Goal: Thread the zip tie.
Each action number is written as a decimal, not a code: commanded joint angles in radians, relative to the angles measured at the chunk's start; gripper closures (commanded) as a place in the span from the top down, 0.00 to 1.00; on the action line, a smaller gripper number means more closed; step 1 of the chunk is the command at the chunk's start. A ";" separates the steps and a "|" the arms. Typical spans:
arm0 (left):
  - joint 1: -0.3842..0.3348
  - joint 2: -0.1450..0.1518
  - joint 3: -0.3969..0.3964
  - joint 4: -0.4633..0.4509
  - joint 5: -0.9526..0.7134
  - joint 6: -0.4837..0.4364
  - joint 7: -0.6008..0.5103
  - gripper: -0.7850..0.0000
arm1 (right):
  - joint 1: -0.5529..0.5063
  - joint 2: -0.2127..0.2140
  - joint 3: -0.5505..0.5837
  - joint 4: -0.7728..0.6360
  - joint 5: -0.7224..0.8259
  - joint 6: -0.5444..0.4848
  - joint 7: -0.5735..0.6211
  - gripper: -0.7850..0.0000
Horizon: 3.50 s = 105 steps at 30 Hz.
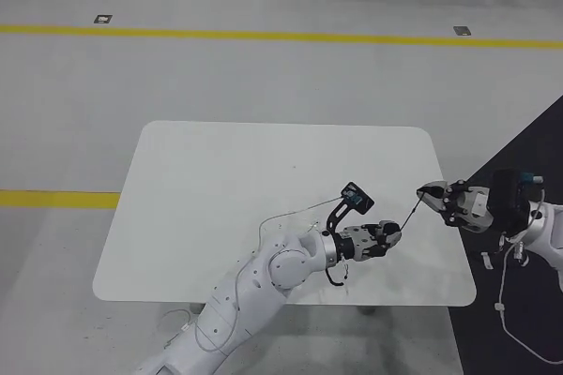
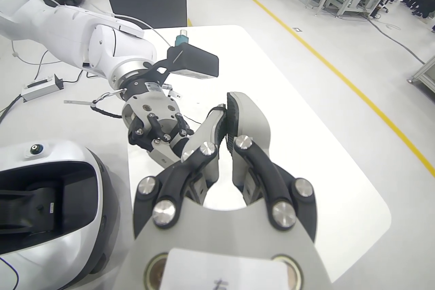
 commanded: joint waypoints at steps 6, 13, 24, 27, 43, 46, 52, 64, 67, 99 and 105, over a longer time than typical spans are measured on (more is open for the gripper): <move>0.003 -0.001 -0.003 -0.001 0.004 0.028 -0.002 0.00 | 0.000 -0.005 -0.006 0.001 -0.004 0.000 0.010 0.00; 0.023 0.004 -0.032 -0.029 -0.002 -0.045 0.101 1.00 | -0.006 -0.010 -0.006 0.028 0.004 0.013 0.014 0.00; 0.137 0.059 -0.261 -0.151 0.081 -0.082 0.340 1.00 | 0.001 -0.012 -0.051 0.041 0.299 0.083 0.177 0.00; 0.199 0.078 -0.337 -0.217 0.109 -0.099 0.410 1.00 | 0.013 -0.011 -0.066 -0.015 0.321 0.118 0.253 0.00; 0.376 0.119 -0.533 -0.453 0.265 -0.098 0.661 1.00 | 0.055 -0.014 -0.090 -0.162 0.361 0.202 0.385 0.00; 0.376 0.119 -0.533 -0.453 0.265 -0.098 0.661 1.00 | 0.055 -0.014 -0.090 -0.162 0.361 0.202 0.385 0.00; 0.376 0.119 -0.533 -0.453 0.265 -0.098 0.661 1.00 | 0.045 -0.019 -0.111 -0.211 0.289 0.275 0.403 0.00; 0.376 0.119 -0.533 -0.453 0.265 -0.098 0.661 1.00 | 0.223 -0.051 -0.260 -0.374 0.473 0.406 0.508 0.00; 0.376 0.119 -0.533 -0.453 0.265 -0.098 0.661 1.00 | 0.240 -0.049 -0.242 -0.360 0.516 0.411 0.556 0.00; 0.376 0.119 -0.533 -0.453 0.265 -0.098 0.661 1.00 | 0.677 -0.277 -0.952 0.135 -0.178 0.467 0.708 0.00; 0.376 0.119 -0.533 -0.453 0.265 -0.098 0.661 1.00 | 0.710 -0.312 -0.988 0.223 -0.178 0.486 0.719 0.00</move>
